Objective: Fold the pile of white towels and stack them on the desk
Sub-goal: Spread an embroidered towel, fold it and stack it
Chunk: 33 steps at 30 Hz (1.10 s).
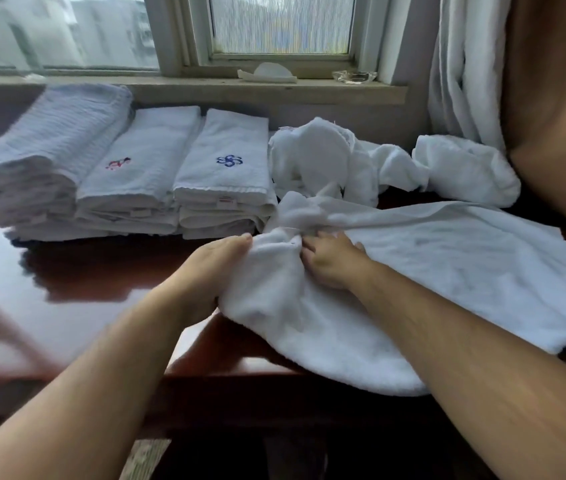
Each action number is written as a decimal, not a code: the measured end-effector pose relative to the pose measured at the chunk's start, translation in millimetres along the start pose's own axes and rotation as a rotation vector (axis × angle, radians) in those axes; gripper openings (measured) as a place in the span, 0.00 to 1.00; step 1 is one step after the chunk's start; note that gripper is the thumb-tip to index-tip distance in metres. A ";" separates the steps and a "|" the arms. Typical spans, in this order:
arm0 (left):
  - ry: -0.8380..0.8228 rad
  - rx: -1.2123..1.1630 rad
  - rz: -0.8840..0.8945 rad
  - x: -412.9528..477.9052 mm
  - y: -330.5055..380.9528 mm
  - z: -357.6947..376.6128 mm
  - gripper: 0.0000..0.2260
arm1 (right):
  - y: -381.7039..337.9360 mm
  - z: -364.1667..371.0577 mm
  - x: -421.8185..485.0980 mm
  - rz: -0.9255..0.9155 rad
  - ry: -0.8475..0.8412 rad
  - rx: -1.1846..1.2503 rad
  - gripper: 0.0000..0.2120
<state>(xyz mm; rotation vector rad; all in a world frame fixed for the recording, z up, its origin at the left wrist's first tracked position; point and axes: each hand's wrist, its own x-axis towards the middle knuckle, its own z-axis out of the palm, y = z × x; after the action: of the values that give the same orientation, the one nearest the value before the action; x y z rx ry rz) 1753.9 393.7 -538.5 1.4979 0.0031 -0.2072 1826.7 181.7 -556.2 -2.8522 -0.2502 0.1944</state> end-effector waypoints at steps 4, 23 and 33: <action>-0.468 0.191 -0.066 -18.7 3.2 -8.1 0.20 | 13.6 5.4 4.0 -0.015 -0.028 -0.048 0.26; 0.103 0.346 -0.231 2.8 40.7 -15.8 0.10 | 36.9 -2.5 14.7 -0.134 -0.008 -0.033 0.24; 0.181 1.177 0.527 10.0 29.1 3.6 0.06 | 27.4 -5.5 22.5 -0.197 0.070 0.047 0.29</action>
<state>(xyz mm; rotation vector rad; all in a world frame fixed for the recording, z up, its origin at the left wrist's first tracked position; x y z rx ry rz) 1767.3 390.5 -510.7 2.6072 -0.4289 0.4407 1853.7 158.5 -561.0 -2.7588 -0.5024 0.0601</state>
